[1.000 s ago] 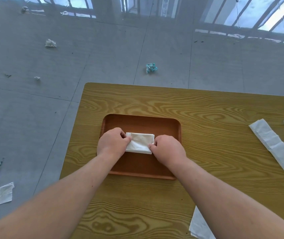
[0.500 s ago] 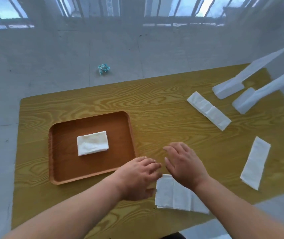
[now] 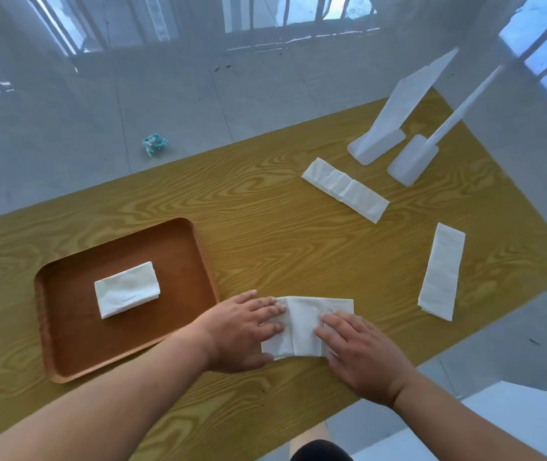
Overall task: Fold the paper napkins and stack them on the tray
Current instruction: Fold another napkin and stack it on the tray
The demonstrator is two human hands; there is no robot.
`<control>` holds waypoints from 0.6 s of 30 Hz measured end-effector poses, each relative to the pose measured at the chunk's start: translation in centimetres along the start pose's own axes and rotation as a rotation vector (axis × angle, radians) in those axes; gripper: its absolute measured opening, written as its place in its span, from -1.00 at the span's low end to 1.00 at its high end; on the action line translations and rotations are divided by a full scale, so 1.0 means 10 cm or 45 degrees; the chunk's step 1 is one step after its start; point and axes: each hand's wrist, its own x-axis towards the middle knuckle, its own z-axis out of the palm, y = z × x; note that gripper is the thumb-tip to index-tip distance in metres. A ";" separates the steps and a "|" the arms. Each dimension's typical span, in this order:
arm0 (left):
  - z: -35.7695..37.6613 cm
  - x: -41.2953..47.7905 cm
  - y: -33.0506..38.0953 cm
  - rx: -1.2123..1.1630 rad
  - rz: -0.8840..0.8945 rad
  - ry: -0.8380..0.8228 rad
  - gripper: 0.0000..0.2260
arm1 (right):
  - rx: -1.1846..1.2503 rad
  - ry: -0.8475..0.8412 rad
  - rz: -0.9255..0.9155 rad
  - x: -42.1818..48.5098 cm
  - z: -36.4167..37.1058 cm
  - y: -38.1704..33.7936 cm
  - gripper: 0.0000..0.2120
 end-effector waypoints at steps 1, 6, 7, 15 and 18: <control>-0.03 0.02 -0.07 0.019 -0.048 0.009 -0.31 | 0.000 -0.009 0.020 0.10 -0.02 0.02 -0.56; -0.21 0.10 -0.43 0.052 -0.447 0.036 -0.27 | 0.074 -0.077 0.100 0.75 -0.14 0.14 -0.42; -0.24 0.11 -0.50 0.039 -0.535 0.046 -0.26 | 0.066 -0.080 0.110 0.89 -0.16 0.16 -0.41; -0.40 0.19 -0.79 -0.081 -0.952 0.183 -0.37 | 0.016 -0.177 0.105 1.40 -0.28 0.20 -0.40; -0.46 0.32 -0.80 -0.212 -1.125 0.276 -0.38 | 0.004 -0.189 0.083 1.39 -0.27 0.23 -0.40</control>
